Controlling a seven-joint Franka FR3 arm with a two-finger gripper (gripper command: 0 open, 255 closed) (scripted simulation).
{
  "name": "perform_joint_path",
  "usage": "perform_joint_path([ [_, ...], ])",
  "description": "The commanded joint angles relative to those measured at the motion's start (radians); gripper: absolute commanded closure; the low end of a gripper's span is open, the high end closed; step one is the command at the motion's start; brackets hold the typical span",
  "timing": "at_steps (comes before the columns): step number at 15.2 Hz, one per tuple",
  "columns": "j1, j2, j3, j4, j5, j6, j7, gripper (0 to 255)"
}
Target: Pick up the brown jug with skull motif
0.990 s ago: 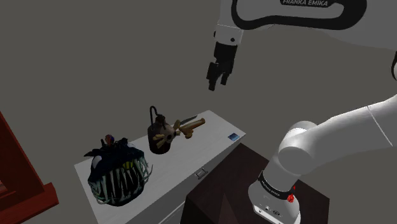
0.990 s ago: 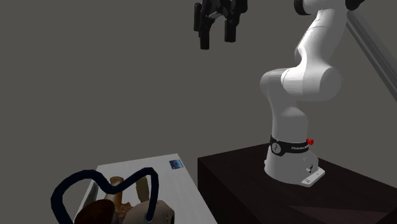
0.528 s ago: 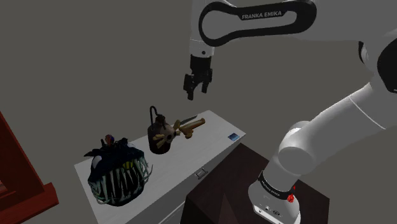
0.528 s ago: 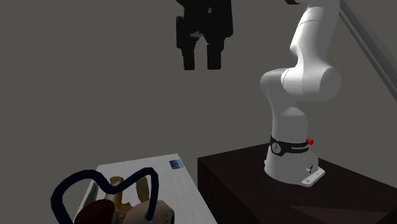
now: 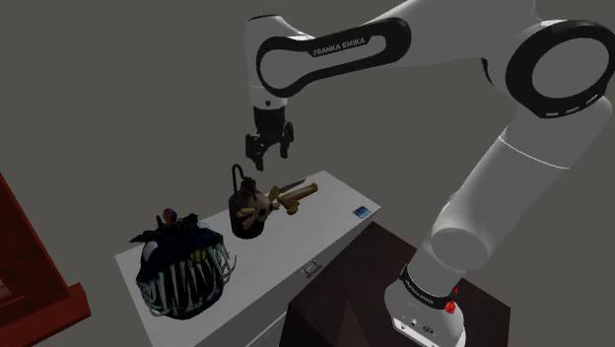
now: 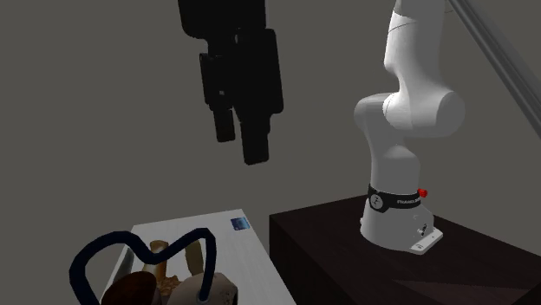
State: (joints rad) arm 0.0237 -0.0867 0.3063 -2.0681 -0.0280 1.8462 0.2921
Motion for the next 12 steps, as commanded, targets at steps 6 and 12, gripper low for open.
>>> perform_joint_path([
  [6, 0.031, 0.258, 0.024, 0.161, -0.092, 0.037, 0.110, 0],
  [12, 0.033, 0.291, 0.021, 0.119, -0.106, 0.110, 0.122, 0],
])
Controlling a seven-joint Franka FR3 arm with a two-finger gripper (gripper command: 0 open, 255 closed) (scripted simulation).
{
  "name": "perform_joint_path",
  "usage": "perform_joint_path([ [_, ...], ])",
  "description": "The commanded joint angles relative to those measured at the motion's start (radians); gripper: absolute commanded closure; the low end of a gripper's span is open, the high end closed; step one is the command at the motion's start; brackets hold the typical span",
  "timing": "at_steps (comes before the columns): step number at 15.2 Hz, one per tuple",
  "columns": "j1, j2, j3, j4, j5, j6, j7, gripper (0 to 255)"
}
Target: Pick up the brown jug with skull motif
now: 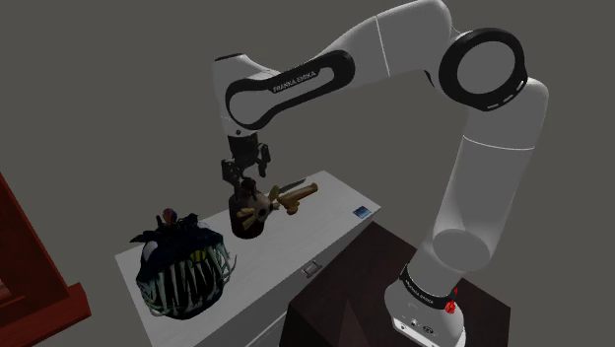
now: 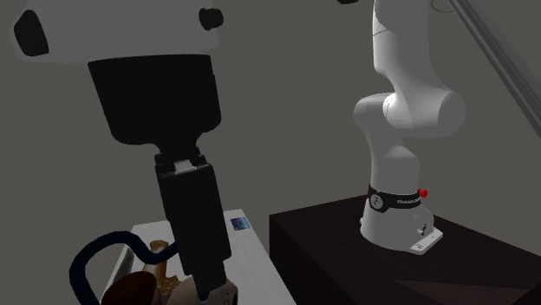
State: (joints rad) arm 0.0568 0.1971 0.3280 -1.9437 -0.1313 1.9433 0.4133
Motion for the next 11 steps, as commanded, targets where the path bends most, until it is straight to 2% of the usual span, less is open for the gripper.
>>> perform_joint_path([
  [1, 0.000, 0.010, -0.001, -0.009, -0.005, 0.019, 0.003, 0],
  [2, 0.000, 0.010, -0.001, -0.009, -0.005, 0.019, 0.003, 0],
  [3, 0.000, 0.010, -0.001, -0.011, -0.005, 0.020, 0.003, 255],
  [11, 0.001, 0.012, -0.001, -0.008, -0.005, 0.019, 0.004, 255],
])
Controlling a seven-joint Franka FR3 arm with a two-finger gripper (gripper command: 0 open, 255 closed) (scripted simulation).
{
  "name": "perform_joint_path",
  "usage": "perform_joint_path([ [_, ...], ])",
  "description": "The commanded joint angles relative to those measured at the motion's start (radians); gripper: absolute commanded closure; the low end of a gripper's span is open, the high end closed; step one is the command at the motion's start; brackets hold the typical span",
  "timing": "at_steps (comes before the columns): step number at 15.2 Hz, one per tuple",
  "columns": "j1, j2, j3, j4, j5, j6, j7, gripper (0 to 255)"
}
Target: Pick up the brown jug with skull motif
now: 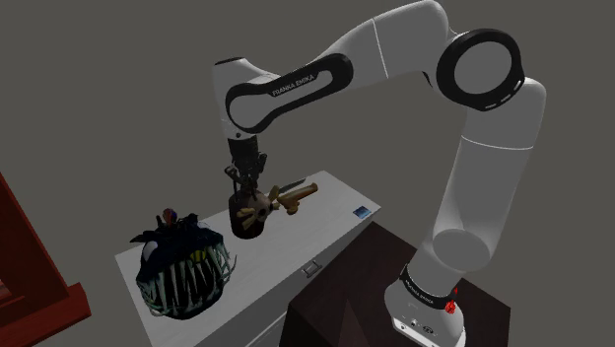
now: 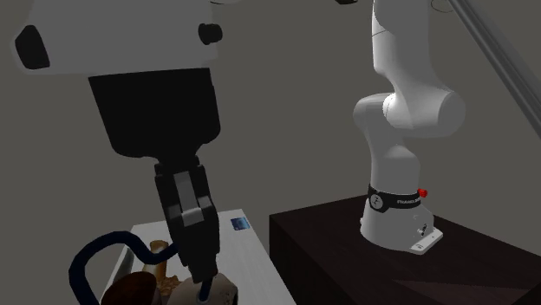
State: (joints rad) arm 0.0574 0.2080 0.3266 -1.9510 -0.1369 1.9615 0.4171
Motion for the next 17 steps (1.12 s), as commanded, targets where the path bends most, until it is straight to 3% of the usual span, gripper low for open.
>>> perform_joint_path([
  [1, -0.001, -0.001, 0.000, -0.002, 0.001, 0.001, -0.001, 255],
  [17, -0.004, -0.071, 0.006, 0.118, 0.031, -0.184, -0.030, 255],
])
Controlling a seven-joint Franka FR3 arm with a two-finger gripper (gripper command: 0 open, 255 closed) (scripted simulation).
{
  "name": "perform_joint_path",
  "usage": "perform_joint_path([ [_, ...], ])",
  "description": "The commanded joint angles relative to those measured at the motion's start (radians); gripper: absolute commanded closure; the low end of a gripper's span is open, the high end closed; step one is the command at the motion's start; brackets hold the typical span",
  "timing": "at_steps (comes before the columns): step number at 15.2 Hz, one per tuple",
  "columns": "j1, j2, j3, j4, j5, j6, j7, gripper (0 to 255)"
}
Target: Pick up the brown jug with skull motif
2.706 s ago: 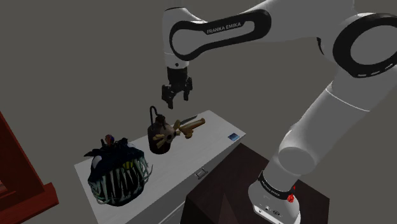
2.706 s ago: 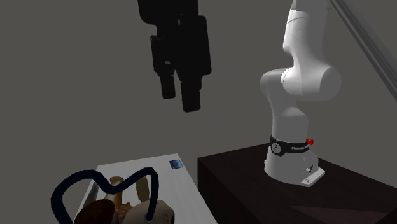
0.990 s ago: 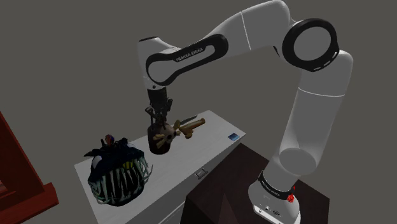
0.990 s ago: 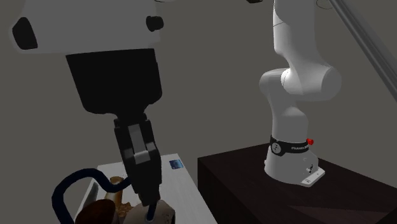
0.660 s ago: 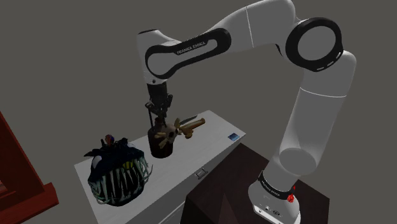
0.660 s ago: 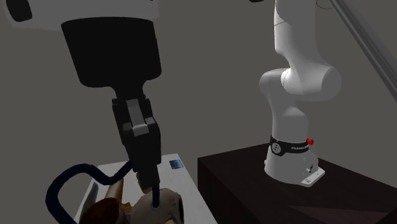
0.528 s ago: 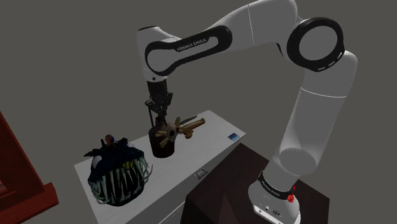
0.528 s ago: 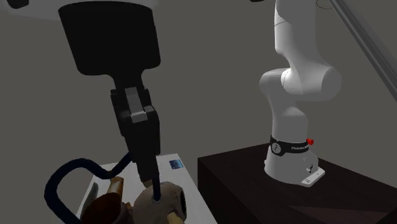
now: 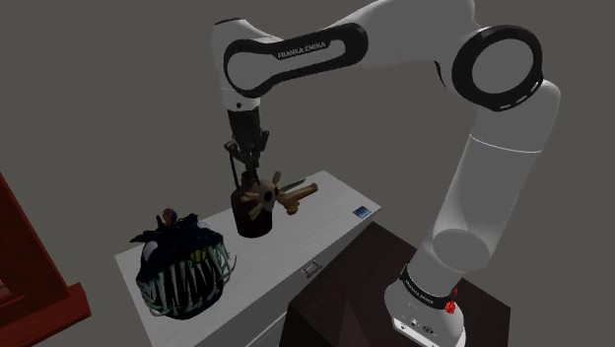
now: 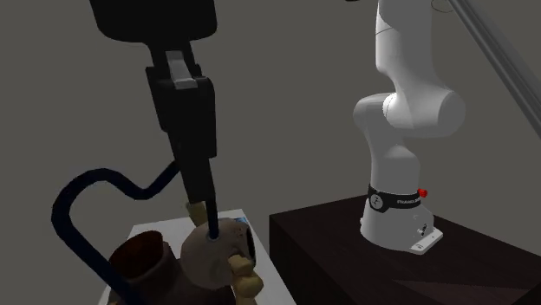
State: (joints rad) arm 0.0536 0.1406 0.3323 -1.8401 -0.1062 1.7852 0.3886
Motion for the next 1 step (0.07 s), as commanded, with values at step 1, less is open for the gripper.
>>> perform_joint_path([
  [1, 0.000, -0.004, 0.000, 0.007, 0.001, -0.008, -0.002, 255],
])
